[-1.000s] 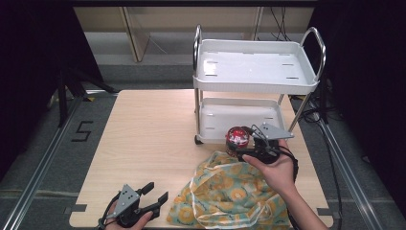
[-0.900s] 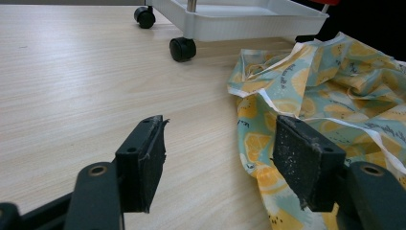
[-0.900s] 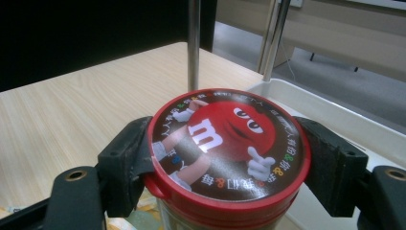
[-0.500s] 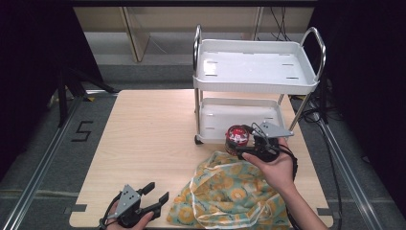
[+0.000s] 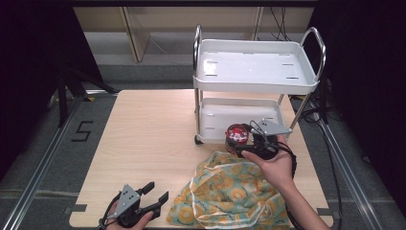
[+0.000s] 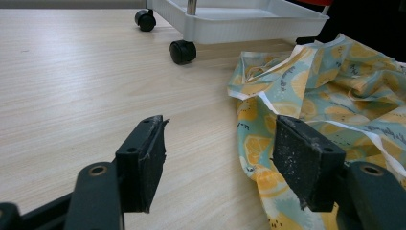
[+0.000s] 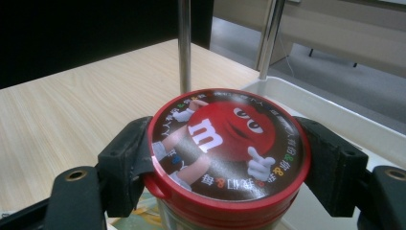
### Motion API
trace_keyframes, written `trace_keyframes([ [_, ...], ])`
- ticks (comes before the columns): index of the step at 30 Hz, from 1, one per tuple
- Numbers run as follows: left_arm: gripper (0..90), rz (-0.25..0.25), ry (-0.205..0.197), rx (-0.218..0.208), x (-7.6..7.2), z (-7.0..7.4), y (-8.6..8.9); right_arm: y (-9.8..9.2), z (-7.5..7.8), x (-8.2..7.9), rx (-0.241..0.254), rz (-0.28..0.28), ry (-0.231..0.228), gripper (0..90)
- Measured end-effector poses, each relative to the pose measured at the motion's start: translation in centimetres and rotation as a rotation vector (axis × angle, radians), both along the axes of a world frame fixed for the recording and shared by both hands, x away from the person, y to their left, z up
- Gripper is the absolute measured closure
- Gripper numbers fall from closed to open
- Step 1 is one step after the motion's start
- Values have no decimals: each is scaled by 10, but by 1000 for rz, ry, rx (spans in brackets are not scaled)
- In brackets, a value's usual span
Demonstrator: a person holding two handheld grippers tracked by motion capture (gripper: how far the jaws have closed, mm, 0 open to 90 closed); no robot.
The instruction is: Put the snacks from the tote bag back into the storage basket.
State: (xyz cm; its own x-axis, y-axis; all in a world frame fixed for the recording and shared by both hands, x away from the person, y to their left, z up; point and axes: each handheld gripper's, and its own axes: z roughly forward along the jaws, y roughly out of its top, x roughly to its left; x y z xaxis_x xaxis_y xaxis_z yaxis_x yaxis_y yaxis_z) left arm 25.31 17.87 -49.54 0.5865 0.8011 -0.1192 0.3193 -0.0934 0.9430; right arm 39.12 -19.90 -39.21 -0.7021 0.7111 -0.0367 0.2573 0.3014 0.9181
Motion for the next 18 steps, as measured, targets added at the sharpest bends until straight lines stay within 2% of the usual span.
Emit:
trace_keyframes([
  [2, 352, -9, -11, 4, 1, 0, 0, 0, 0, 2, -3, 13, -13, 268],
  [3, 352, -3, -3, 7, 0, 0, 0, 0, 0, 2, -8, -3, -14, 268],
  [4, 353, -14, -20, 26, 1, 1, 1, 0, 0, 2, -11, -5, -6, 268],
  [5, 352, -23, -33, 18, 3, 0, 1, 1, 0, 2, -5, -4, 4, 268],
  [6, 353, -23, -33, 18, 3, 0, 1, 1, 0, 2, -1, -8, 14, 268],
  [7, 352, -1, -4, 20, 0, 1, 1, 0, 0, 4, -14, 3, -6, 268],
  [8, 352, -6, -11, 29, 0, 1, 2, 1, 0, 4, -11, 5, -8, 268],
  [11, 352, 1, -5, 19, 0, 1, 1, 1, -1, 5, -5, 5, -6, 268],
  [12, 352, 1, -8, -8, 0, 0, 0, 1, -1, 5, -10, -7, 0, 268],
  [14, 352, -6, -16, -13, 1, 0, 0, 1, -1, 6, -15, -3, -8, 268],
  [17, 353, -4, -16, -13, 1, 0, 0, 1, -2, 6, -11, -10, 17, 268],
  [18, 353, -10, -21, -18, 1, 0, 0, 1, -2, 8, -16, 1, 1, 268],
])
